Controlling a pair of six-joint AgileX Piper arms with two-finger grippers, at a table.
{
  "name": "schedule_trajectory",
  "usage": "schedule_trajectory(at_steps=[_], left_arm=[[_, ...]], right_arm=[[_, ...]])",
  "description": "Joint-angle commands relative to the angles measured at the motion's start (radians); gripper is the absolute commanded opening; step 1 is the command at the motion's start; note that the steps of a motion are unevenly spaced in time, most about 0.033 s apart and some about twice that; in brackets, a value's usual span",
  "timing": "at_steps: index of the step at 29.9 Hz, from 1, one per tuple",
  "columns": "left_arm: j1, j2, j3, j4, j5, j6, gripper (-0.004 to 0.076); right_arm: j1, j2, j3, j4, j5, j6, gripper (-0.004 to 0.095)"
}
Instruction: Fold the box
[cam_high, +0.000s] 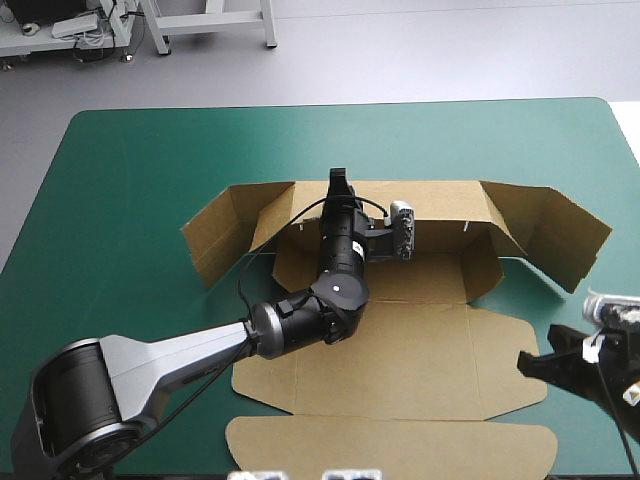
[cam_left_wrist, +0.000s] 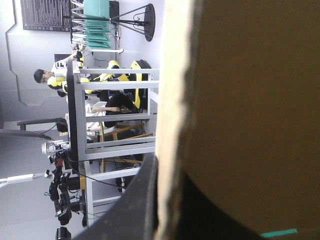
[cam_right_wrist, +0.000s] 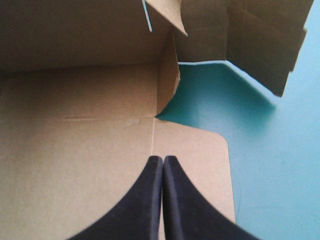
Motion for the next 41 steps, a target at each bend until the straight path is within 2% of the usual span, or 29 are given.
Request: schedule_trajectory(at_steps=[1,8,20,32,41], left_arm=[[-0.007,-0.059,-0.023,0.065,0.036,-0.029,-0.0009],[-0.007,-0.059,-0.023,0.065,0.034,-0.029,-0.0009],[-0.007,-0.059,-0.023,0.064,0.030,-0.029,-0.0009],[-0.007,-0.059,-0.023,0.041,0.030,-0.029,-0.0009],[-0.007,-0.059,-0.023,0.041,0.056,-0.029,-0.0009]], right_arm=[[-0.001,0.115,-0.129,0.065,-0.087,-0.010,-0.0013],[-0.001,0.398,-0.395,0.158,-0.104,-0.101,-0.0013],[-0.001,0.869,-0.822,0.160,-0.088,-0.133,-0.0013],[-0.001,1.152,-0.934,0.156,-0.067,-0.151,-0.0013],[-0.029,1.213,-0.920,0.088,0.073,-0.170,-0.0013]])
